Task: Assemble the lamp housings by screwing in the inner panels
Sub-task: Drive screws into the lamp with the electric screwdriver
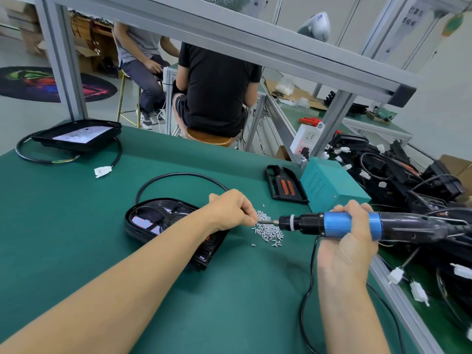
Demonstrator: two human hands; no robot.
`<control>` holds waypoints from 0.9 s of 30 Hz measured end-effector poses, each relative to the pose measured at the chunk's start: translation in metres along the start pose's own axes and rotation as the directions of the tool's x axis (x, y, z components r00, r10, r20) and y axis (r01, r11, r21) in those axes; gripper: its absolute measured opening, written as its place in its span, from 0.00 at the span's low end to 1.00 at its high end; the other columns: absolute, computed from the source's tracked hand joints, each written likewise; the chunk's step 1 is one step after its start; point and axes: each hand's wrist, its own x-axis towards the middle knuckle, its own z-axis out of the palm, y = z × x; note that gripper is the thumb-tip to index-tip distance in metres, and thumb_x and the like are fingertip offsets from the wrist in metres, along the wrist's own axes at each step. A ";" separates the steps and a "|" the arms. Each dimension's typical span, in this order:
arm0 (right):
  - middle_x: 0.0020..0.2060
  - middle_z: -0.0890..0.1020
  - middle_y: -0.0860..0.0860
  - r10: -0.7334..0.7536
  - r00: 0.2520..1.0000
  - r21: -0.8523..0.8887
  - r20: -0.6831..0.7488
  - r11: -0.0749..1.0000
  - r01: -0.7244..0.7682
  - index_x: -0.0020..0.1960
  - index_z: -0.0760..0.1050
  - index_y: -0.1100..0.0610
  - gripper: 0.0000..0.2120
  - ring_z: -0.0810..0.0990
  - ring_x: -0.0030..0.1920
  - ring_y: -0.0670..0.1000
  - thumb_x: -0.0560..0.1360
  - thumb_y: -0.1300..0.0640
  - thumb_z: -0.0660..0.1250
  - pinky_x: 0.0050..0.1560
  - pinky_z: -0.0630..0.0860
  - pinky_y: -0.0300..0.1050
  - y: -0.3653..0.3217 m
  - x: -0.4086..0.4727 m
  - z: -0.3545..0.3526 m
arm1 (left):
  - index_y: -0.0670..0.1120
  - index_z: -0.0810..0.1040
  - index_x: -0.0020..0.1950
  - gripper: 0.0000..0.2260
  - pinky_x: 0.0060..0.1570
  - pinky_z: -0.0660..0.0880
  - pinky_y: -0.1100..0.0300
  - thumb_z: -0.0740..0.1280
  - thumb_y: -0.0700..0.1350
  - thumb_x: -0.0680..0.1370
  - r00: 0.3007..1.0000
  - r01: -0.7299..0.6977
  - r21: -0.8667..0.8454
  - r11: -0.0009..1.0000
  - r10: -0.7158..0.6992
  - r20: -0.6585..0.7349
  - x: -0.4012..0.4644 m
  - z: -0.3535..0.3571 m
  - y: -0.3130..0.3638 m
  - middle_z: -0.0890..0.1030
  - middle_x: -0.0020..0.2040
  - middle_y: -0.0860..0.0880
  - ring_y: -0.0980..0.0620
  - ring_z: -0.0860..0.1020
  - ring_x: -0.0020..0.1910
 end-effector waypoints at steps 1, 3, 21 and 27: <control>0.35 0.78 0.48 -0.002 1.000 -0.009 0.016 1.000 0.002 0.46 0.73 0.54 0.10 0.78 0.33 0.46 0.74 0.68 0.68 0.41 0.79 0.41 -0.002 -0.002 0.001 | 0.55 0.82 0.36 0.06 0.51 0.55 0.57 0.72 0.46 0.73 1.000 -0.002 0.002 1.000 0.002 -0.002 0.000 0.000 0.000 0.82 0.42 0.55 0.44 0.66 0.59; 0.34 0.78 0.48 -0.017 1.000 -0.042 0.011 0.999 0.017 0.47 0.73 0.54 0.11 0.79 0.33 0.46 0.73 0.68 0.69 0.41 0.79 0.42 -0.003 -0.005 0.001 | 0.55 0.82 0.36 0.06 0.51 0.56 0.57 0.72 0.45 0.72 1.000 -0.005 -0.004 1.000 0.005 -0.006 0.001 0.001 0.000 0.80 0.37 0.58 0.44 0.66 0.58; 0.32 0.77 0.48 -0.052 0.991 -0.100 0.126 0.993 0.065 0.47 0.72 0.55 0.10 0.78 0.33 0.47 0.73 0.68 0.67 0.40 0.78 0.42 -0.004 -0.017 0.017 | 0.49 0.74 0.38 0.06 0.49 0.56 0.52 0.68 0.40 0.72 0.995 -0.083 0.638 0.766 0.030 0.093 0.010 0.004 0.007 0.83 0.45 0.47 0.46 0.76 0.48; 0.30 0.74 0.46 0.085 0.937 -0.056 0.339 0.996 -0.070 0.45 0.71 0.52 0.10 0.75 0.32 0.46 0.74 0.67 0.63 0.39 0.75 0.38 -0.012 -0.039 0.034 | 0.48 0.64 0.30 0.15 0.48 0.57 0.52 0.63 0.42 0.76 0.998 -0.026 0.425 0.905 0.048 -0.040 -0.006 -0.031 0.002 0.63 0.29 0.50 0.48 0.60 0.33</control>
